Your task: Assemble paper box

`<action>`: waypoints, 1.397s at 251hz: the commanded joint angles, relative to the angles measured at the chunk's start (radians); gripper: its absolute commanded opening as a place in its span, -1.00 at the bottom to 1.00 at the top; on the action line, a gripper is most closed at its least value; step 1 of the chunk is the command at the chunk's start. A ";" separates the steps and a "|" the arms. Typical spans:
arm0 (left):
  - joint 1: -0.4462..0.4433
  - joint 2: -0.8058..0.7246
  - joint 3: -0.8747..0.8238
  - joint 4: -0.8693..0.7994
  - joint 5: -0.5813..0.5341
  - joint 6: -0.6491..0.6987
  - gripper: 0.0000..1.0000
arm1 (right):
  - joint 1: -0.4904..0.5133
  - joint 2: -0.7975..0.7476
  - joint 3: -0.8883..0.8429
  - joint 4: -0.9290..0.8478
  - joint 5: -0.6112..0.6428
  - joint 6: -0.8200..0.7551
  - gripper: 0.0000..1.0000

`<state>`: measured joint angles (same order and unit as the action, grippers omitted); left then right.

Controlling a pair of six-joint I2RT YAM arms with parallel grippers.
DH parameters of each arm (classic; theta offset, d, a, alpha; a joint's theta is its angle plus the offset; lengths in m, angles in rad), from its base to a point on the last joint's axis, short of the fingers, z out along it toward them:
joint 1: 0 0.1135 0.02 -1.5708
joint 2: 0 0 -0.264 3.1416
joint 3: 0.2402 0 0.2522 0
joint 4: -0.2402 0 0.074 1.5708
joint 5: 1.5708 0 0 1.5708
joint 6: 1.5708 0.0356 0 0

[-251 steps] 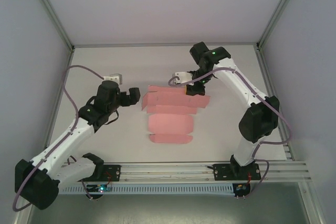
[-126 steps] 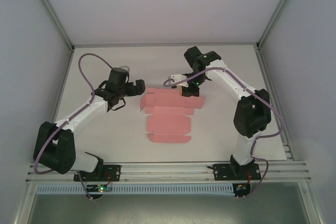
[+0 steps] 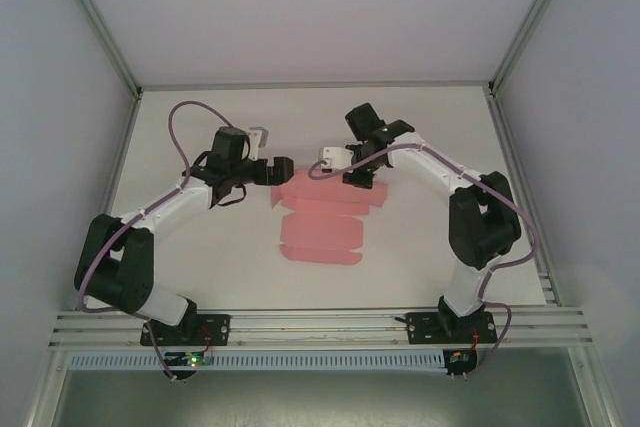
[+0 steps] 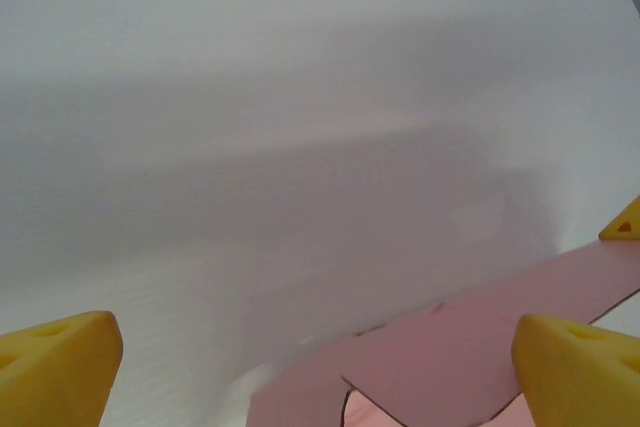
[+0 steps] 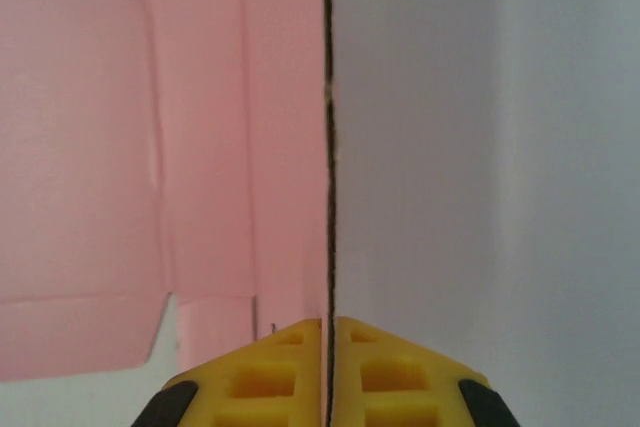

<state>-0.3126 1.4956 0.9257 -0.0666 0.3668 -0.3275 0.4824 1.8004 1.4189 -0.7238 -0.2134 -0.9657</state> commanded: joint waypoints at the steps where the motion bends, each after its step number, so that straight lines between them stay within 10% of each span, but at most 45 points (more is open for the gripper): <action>1: -0.002 0.040 0.033 -0.018 0.025 0.042 1.00 | 0.007 -0.042 -0.020 0.127 0.010 0.053 -0.81; 166: 0.002 0.034 0.110 -0.160 0.261 0.588 0.96 | -0.027 0.061 0.118 -0.190 -0.164 -0.059 -0.85; 226: 0.004 0.090 0.190 -0.238 0.352 0.602 0.03 | -0.035 0.048 0.115 -0.199 -0.183 -0.072 -0.86; 284: 0.001 0.117 0.209 -0.276 0.374 0.614 -0.42 | -0.059 0.025 0.120 -0.186 -0.237 -0.046 -0.85; 313: 0.001 0.115 0.211 -0.271 0.378 0.609 -0.89 | -0.059 0.025 0.124 -0.198 -0.214 -0.037 -0.66; 350: -0.002 0.118 0.218 -0.286 0.398 0.632 -0.98 | -0.051 0.006 0.118 -0.190 -0.190 -0.015 -0.39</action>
<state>-0.3130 1.6096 1.1133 -0.3084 0.7261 0.2783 0.4278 1.8484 1.5181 -0.8982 -0.4049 -0.9947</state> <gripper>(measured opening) 0.072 0.274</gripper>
